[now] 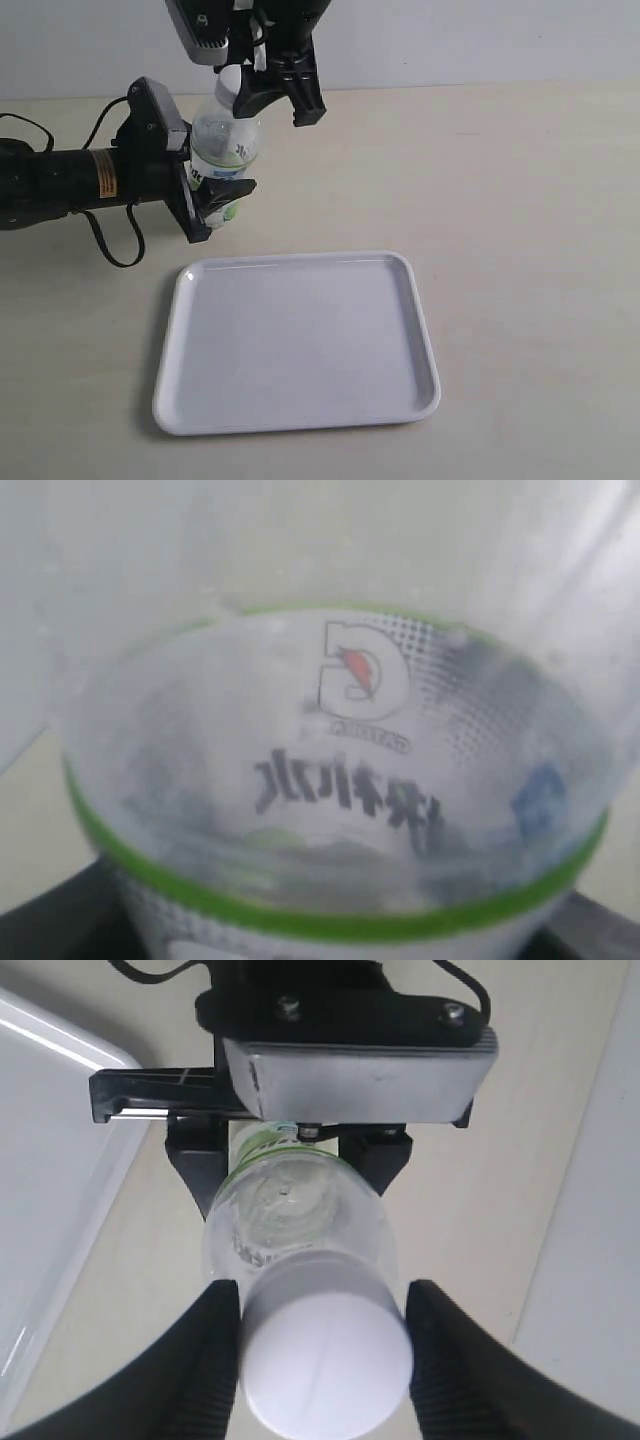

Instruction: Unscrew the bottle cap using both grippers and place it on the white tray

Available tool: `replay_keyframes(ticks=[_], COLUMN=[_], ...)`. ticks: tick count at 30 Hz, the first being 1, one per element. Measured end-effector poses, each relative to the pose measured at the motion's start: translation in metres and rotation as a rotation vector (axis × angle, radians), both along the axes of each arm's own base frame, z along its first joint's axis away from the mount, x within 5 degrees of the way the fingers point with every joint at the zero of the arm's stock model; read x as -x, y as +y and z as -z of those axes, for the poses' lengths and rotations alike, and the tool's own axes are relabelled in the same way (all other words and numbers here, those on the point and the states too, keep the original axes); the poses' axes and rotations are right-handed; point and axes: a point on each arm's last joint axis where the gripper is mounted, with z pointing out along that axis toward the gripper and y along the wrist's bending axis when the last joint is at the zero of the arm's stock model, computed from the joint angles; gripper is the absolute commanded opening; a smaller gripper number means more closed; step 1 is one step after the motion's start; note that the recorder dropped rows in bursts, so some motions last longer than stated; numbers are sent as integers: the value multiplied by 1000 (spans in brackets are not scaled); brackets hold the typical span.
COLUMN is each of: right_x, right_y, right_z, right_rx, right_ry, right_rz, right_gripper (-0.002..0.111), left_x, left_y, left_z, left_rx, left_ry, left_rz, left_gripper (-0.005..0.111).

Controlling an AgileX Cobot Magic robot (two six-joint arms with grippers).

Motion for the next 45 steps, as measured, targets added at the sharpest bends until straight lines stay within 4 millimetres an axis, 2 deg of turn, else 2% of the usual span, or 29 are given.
replay_keyframes(ticks=[8,17,19,21,26,29,32,35,38,45], right_x=[-1,-3,-3,-3,-2,-2,-1,3,7,13], right_y=[-4,-6,-6,-6,-4,1,5,8,5,-14], right_z=[-1,-2,-2,-2,-2,-5,-8,-14,-28,-58], right_rx=[82,126,126,124,98,26,-42,-132,-227,-352], right_ry=[-84,-115,-119,-118,-109,-113,-89,-21,58,164], right_rz=[-110,-132,-132,-131,-132,-119,-102,-2,179,665], right_gripper=[0,1,9,21,60,72,76,76,76,76], left_x=[0,1,1,1,1,1,1,1,1,1], left_y=[-1,-1,-1,-1,-1,-1,-1,-1,-1,-2], left_z=[0,0,0,0,0,0,0,0,-1,-1], left_rx=[20,31,31,31,31,47,56,70,85,97], left_ry=[34,57,57,57,57,74,85,108,129,138], left_rz=[-10,-15,-15,-15,-15,-22,-27,-37,-45,-46], left_gripper=[0,0,0,0,0,0,0,0,0,0])
